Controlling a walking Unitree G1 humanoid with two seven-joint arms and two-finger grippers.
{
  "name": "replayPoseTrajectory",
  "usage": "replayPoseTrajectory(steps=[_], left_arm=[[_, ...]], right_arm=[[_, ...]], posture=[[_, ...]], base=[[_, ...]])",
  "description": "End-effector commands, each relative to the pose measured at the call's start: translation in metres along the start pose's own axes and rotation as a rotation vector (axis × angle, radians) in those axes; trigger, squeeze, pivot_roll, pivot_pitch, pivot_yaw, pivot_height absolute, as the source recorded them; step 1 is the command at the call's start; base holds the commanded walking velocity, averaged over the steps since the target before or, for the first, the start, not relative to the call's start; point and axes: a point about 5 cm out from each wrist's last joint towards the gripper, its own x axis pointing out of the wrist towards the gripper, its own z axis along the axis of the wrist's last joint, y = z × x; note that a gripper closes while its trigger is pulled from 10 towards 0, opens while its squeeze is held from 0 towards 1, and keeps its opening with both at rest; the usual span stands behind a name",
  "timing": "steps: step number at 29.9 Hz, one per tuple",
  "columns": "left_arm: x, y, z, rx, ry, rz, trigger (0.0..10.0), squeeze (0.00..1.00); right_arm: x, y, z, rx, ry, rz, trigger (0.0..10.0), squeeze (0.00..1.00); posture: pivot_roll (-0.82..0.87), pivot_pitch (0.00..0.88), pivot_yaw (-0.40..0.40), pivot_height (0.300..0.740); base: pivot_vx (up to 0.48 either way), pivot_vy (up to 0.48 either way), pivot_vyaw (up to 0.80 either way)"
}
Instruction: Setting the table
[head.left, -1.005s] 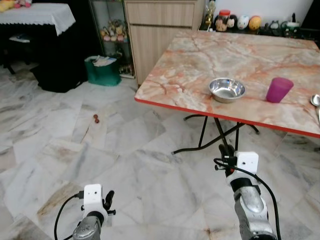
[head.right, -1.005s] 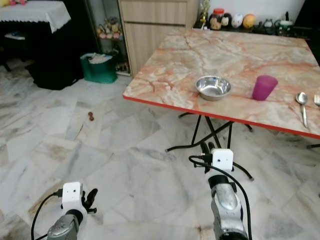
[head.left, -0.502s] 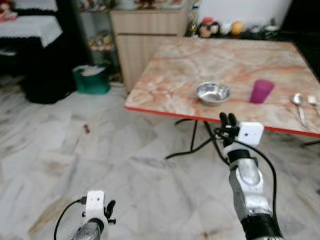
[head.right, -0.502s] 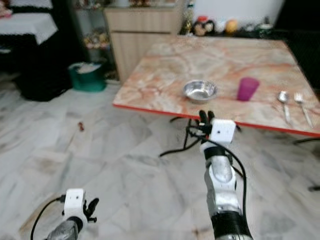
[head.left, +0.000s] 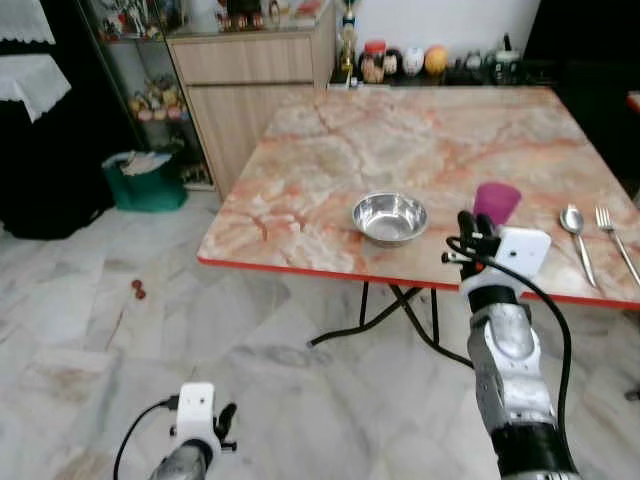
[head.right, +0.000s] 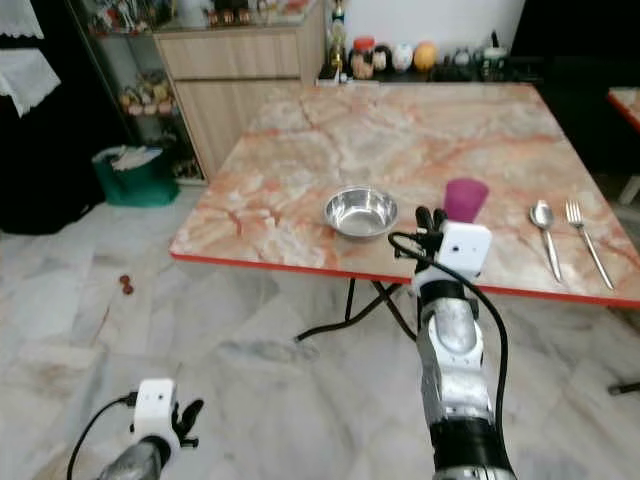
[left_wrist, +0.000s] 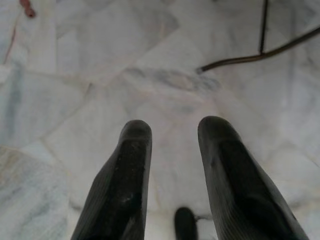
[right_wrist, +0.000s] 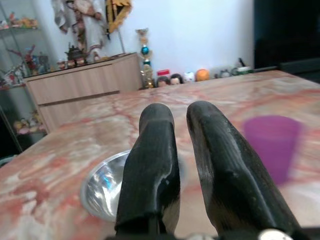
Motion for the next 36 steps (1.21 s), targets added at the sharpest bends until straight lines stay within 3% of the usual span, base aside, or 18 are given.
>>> replayPoseTrajectory(steps=[1, 11, 12, 26, 36], left_arm=[[-0.002, 0.006, -0.004, 0.008, 0.027, 0.013, 10.0, 0.0], [-0.004, 0.006, -0.01, 0.014, 0.053, 0.017, 10.0, 0.0], [-0.004, 0.006, -0.01, 0.01, 0.051, 0.018, 10.0, 0.0], [-0.002, 0.006, -0.007, 0.005, 0.046, 0.019, 10.0, 0.0], [-0.004, 0.004, -0.013, 0.007, 0.068, 0.026, 10.0, 0.0]], right_arm=[[0.003, 0.01, 0.005, 0.016, -0.007, 0.027, 10.0, 0.0], [0.004, 0.01, 0.007, 0.02, -0.003, 0.039, 10.0, 0.0], [0.004, 0.011, 0.008, 0.032, -0.002, 0.051, 10.0, 1.0], [0.006, 0.021, 0.018, 0.047, 0.014, 0.111, 10.0, 1.0], [-0.012, 0.028, 0.016, 0.079, 0.064, 0.131, 10.0, 1.0]], posture=[[-0.12, 0.0, 0.062, 0.74], [-0.12, 0.0, 0.061, 0.74], [-0.12, 0.0, 0.06, 0.74], [-0.12, 0.0, 0.06, 0.74], [-0.13, 0.0, 0.063, 0.74]], base=[[0.394, 0.0, 0.0], [0.332, 0.0, 0.0], [0.0, 0.0, 0.0], [0.0, 0.0, 0.0], [0.0, 0.0, 0.0]])
